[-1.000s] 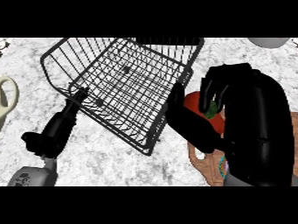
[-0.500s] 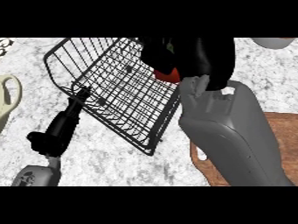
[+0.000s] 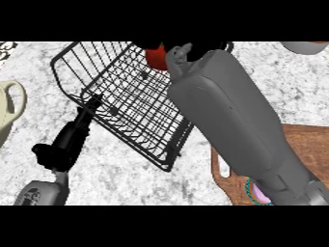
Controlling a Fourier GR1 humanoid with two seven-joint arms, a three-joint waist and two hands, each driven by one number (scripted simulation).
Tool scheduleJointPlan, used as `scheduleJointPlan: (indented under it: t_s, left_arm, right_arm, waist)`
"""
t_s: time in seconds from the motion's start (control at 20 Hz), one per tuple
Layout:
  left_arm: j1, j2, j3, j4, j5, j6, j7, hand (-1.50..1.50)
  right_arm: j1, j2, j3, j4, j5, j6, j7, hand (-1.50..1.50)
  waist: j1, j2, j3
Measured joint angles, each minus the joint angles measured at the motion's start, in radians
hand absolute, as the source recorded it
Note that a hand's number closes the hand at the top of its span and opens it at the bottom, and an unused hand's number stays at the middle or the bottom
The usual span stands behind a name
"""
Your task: Pick the bell pepper from the cutting board and place it in the tiered basket
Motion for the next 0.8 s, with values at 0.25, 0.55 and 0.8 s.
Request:
scheduleJointPlan:
  t_s: [0.25,0.55,0.8]
  left_arm:
    - [-0.006,-0.005,-0.005,0.0,-0.012,0.003,0.008,0.0]
    - [-0.012,-0.007,-0.004,0.005,-0.014,-0.005,0.01,0.0]
    - [-0.007,-0.006,0.002,0.003,-0.008,-0.013,0.014,0.0]
  right_arm:
    - [-0.076,0.001,-0.01,0.13,-0.109,-0.113,-0.017,1.5]
    - [-0.082,0.001,-0.07,0.199,-0.283,-0.237,-0.008,-1.5]
    - [-0.111,0.002,-0.055,0.246,-0.374,-0.386,-0.029,-1.5]
  waist:
    - [0.008,0.001,-0.001]
    - [0.012,0.001,0.0]
    - [0.006,-0.003,0.0]
